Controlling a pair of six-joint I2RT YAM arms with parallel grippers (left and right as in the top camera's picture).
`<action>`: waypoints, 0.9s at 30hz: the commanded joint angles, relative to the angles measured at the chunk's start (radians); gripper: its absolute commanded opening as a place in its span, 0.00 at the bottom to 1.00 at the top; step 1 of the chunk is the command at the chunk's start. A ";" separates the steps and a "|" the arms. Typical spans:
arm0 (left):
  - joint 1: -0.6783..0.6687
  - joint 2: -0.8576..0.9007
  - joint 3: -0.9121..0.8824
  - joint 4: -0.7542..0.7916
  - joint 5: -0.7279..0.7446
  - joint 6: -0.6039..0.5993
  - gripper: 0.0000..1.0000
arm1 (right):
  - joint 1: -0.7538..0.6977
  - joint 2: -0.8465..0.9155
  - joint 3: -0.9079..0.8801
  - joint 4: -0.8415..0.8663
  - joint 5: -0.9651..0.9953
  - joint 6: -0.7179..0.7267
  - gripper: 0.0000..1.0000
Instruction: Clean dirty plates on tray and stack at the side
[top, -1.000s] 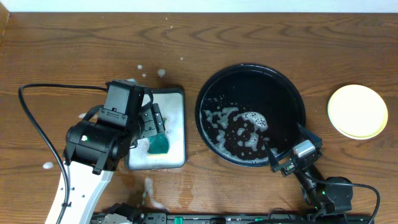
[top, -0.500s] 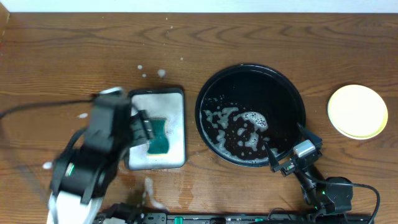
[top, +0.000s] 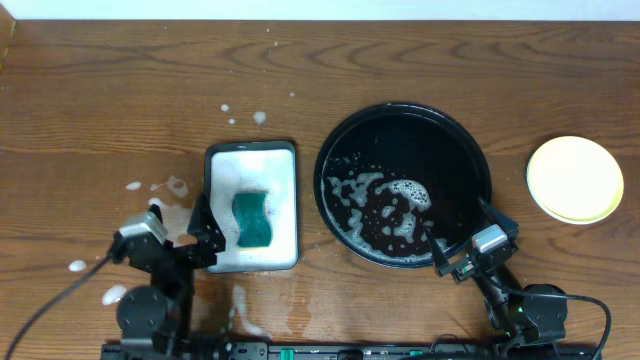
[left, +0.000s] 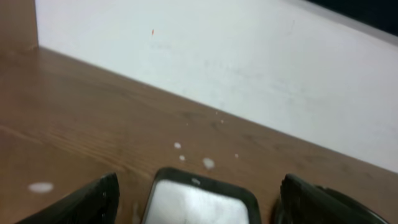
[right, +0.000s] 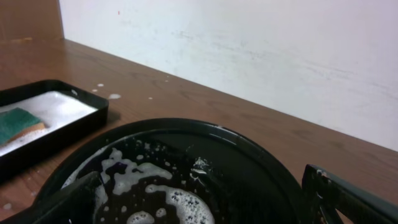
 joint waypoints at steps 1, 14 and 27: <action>0.006 -0.064 -0.088 0.062 0.013 0.040 0.83 | -0.001 -0.004 -0.001 -0.005 -0.001 -0.007 0.99; -0.003 -0.065 -0.304 0.181 0.013 0.021 0.83 | -0.001 -0.004 -0.001 -0.005 -0.001 -0.007 0.99; -0.003 -0.062 -0.304 0.164 0.014 0.021 0.83 | -0.001 -0.004 -0.001 -0.005 -0.001 -0.007 0.99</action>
